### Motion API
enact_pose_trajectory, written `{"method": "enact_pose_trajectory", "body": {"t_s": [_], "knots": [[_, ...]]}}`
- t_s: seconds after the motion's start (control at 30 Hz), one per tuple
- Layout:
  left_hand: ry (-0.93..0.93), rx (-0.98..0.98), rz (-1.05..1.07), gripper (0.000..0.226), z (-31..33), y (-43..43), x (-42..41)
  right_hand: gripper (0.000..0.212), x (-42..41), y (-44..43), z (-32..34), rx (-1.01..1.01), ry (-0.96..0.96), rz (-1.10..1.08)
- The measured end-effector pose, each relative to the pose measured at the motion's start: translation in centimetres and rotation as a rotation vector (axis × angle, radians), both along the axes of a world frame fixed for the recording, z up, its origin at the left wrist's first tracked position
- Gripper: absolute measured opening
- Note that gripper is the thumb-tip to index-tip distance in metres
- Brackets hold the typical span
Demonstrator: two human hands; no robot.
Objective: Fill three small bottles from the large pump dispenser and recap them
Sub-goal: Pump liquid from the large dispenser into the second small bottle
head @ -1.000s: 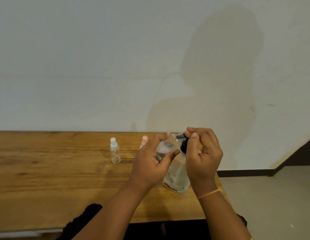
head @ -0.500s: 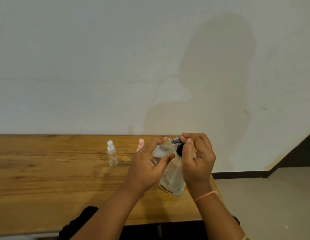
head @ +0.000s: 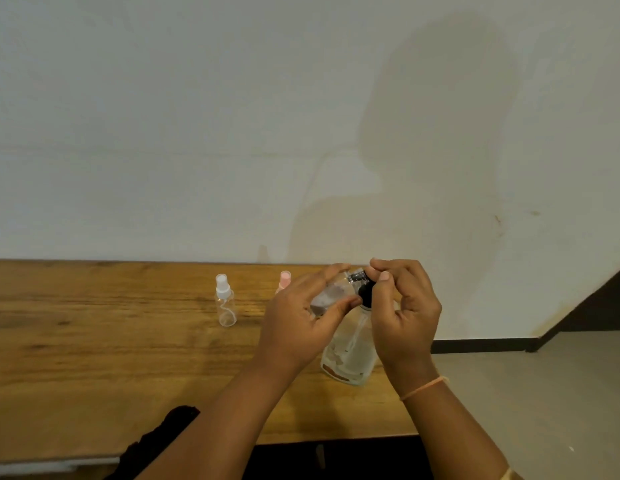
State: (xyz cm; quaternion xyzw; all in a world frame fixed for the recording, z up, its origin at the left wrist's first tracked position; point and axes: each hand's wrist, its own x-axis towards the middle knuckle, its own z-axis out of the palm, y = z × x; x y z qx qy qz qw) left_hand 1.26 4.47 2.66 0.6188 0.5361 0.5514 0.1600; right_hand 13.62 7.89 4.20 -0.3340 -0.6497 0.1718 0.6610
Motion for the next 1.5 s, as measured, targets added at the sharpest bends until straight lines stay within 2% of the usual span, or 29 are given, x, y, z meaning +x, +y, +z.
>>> {"method": "enact_pose_trajectory", "body": {"t_s": [0.3,0.6,0.77,0.93,1.2,1.37,1.5], "knots": [[-0.085,0.002,-0.029,0.042,0.9,-0.1,0.0,0.022,-0.2,-0.2,1.4,-0.051,0.046,0.000],[-0.190,-0.129,-0.089,0.048,0.0,0.3,0.0,0.023,0.2,0.5,-0.1,-0.062,0.032,0.028],[-0.193,-0.094,-0.077,0.044,0.7,0.2,0.0,0.022,-0.2,-0.2,0.9,-0.077,0.101,0.028],[-0.209,-0.098,-0.071,0.043,0.6,0.4,0.2,0.023,-0.2,0.1,1.1,-0.075,0.093,0.025],[-0.299,-0.153,-0.115,0.059,-0.2,0.0,0.4,0.023,-0.2,0.0,-0.1,-0.095,0.097,0.037],[-0.188,-0.105,-0.079,0.047,0.6,-0.2,0.3,0.023,-0.3,-0.4,0.6,-0.022,0.081,0.009],[-0.194,-0.113,-0.070,0.042,0.9,-0.1,0.3,0.022,-0.1,0.0,0.5,0.012,0.033,-0.001]]}}
